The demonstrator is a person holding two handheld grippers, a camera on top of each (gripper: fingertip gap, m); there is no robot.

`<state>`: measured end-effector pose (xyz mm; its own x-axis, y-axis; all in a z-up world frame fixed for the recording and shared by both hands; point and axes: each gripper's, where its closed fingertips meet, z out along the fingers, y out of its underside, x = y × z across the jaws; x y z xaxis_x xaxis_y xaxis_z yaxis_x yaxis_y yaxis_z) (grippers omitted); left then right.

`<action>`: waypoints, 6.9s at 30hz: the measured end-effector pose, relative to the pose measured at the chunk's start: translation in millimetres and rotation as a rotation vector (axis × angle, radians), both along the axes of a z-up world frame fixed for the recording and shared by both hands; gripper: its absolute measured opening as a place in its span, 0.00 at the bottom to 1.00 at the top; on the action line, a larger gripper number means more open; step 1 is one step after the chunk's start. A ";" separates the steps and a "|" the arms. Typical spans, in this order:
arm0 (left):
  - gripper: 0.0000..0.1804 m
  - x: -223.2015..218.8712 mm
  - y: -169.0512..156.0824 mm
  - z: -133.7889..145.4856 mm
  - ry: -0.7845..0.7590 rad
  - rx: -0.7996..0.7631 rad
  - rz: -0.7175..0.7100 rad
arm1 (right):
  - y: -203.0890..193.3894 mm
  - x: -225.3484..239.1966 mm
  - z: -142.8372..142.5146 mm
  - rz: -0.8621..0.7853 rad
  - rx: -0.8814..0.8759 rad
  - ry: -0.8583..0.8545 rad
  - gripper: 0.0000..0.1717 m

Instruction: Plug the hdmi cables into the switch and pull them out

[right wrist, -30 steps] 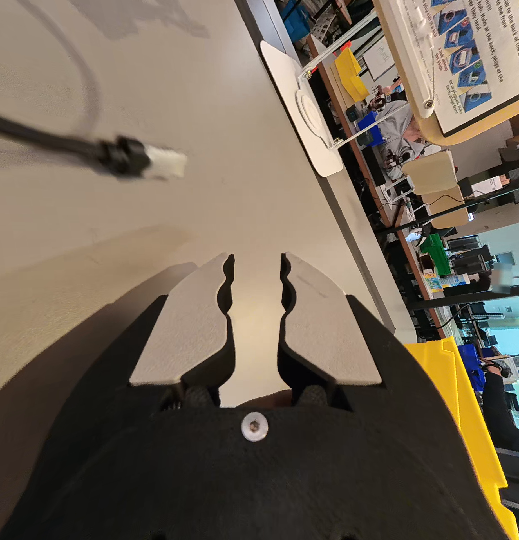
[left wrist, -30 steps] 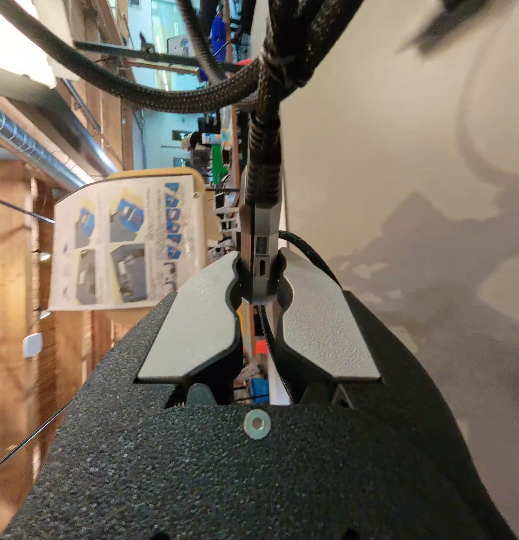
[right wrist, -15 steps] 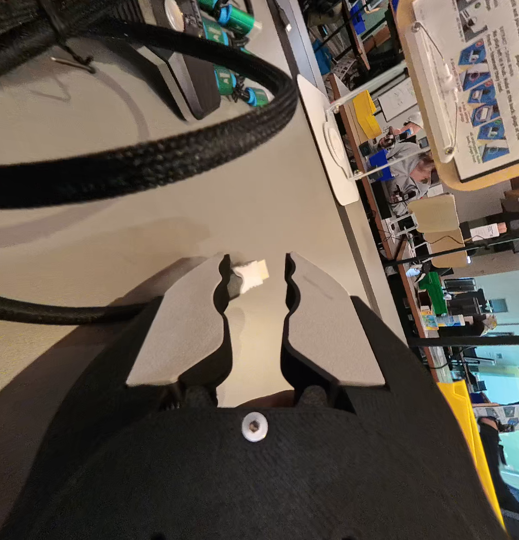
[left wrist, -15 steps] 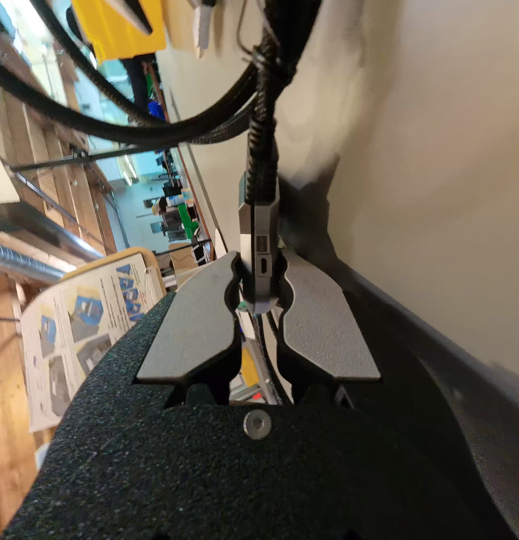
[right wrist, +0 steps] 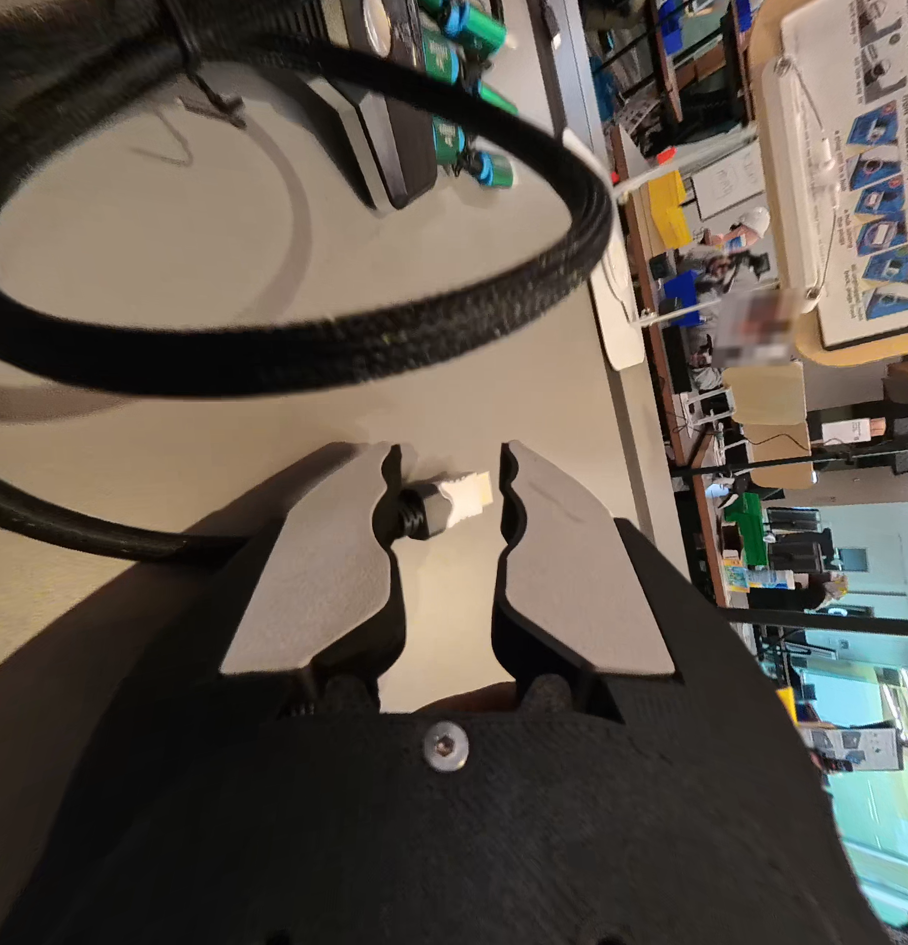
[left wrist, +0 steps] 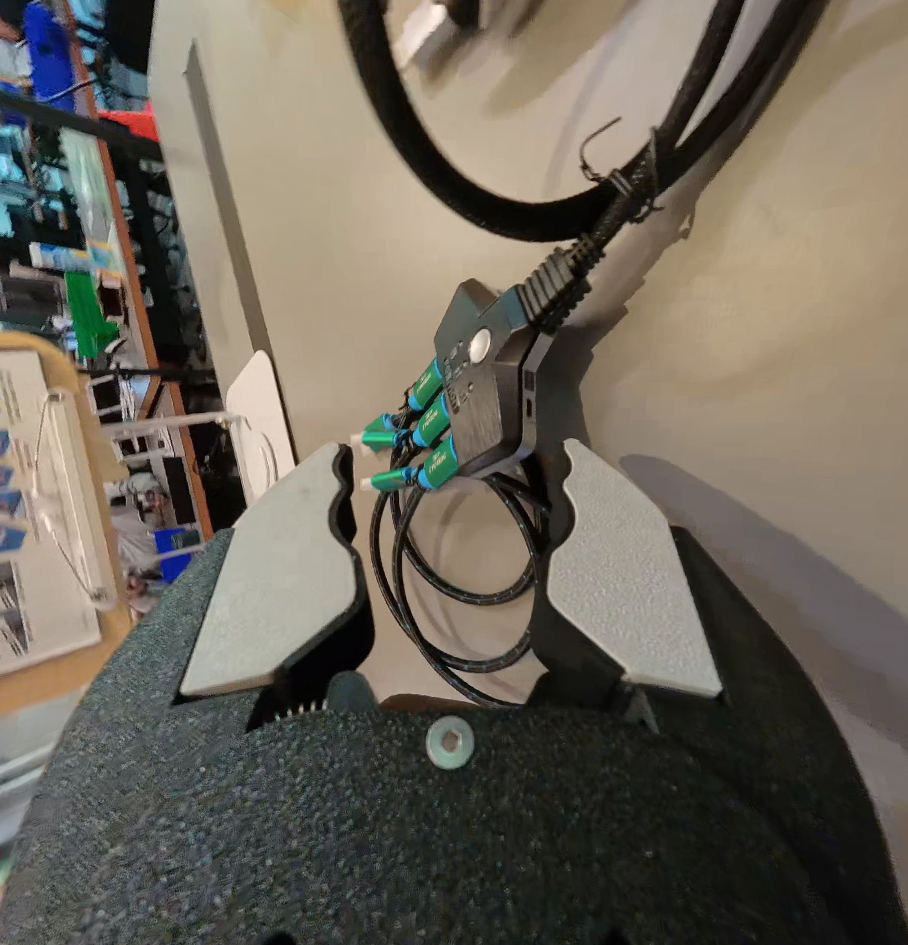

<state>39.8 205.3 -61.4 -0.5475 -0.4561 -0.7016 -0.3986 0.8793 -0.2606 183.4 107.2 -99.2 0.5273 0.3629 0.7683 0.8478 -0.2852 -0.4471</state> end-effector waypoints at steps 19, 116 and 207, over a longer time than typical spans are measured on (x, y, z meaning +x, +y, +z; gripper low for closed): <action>0.36 -50.4 38.8 -1.8 -0.082 -0.732 0.531 | -26.1 -130.5 18.3 0.320 -0.157 -0.125 0.19; 0.32 -25.6 58.0 -28.7 0.106 -0.609 0.872 | 67.2 49.4 -16.1 -0.496 -0.113 0.080 0.09; 0.14 10.5 -66.1 -28.8 0.619 -1.558 0.074 | 47.0 -37.2 36.3 0.076 -0.181 0.368 0.22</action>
<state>50.3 139.2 -90.2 -0.4966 -0.4965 0.7120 -0.7934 -0.0731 -0.6043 146.2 154.2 -62.9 0.7216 0.5228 0.4538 0.6621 -0.3300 -0.6728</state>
